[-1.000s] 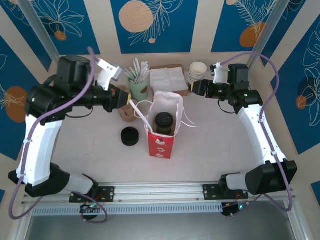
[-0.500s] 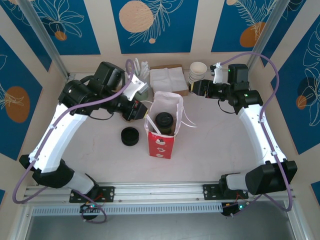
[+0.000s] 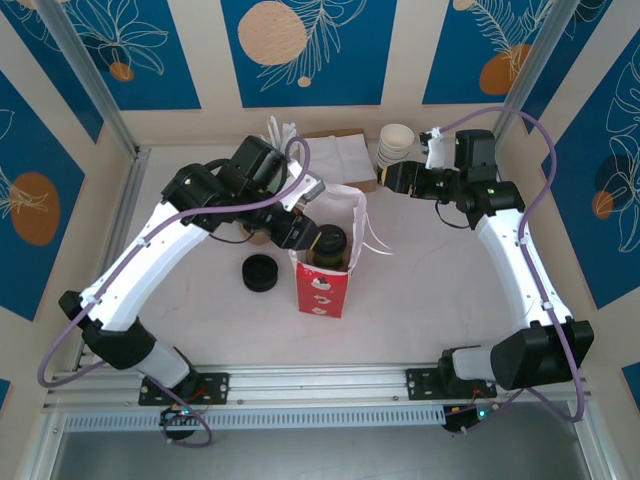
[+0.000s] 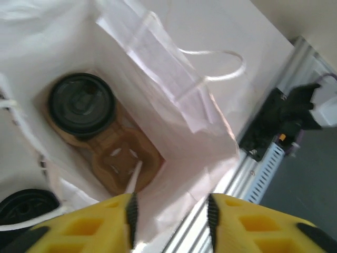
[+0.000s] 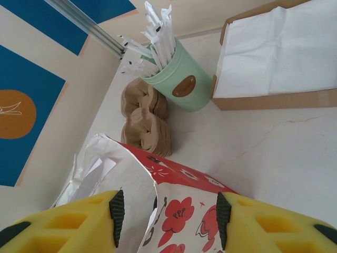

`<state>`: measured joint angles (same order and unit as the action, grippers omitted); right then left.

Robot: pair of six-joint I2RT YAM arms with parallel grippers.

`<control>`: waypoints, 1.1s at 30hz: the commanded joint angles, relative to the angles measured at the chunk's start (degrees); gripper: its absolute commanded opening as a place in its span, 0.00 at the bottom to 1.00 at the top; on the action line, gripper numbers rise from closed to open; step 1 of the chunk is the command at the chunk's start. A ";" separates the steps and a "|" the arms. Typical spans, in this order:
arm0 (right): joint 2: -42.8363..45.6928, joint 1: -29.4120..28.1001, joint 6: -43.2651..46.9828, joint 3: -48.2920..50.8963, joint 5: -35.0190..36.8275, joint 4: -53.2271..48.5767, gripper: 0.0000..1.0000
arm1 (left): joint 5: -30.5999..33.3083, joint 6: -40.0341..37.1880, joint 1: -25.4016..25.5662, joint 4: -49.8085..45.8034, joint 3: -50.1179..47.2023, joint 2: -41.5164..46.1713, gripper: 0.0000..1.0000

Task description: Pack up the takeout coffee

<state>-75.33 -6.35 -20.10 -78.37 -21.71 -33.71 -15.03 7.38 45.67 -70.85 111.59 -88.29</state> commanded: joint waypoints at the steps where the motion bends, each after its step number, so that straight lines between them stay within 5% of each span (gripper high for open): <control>1: 0.45 -0.06 -1.29 1.21 -1.59 1.01 0.52 | 9.40 3.16 0.30 1.87 0.33 0.14 0.46; 10: 0.41 -0.76 -1.83 1.36 -1.47 1.39 0.52 | 18.25 8.89 0.34 8.14 -2.25 -0.79 0.61; 21: 0.36 -1.25 -2.77 1.68 -0.10 1.51 0.52 | 26.00 17.05 0.30 8.97 -3.08 -7.03 0.61; 25: 0.30 -1.26 -2.95 1.89 0.09 1.63 0.51 | 25.61 18.02 0.30 10.48 -4.73 -8.60 0.57; 33: 0.04 -1.33 -3.05 2.03 0.09 2.03 0.52 | 28.65 20.96 0.36 10.47 -5.63 -10.68 0.32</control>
<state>-75.33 -7.49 -22.52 -77.06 -21.43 -32.49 11.27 26.59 45.67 -60.84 106.63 -98.78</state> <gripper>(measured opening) 0.516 0.337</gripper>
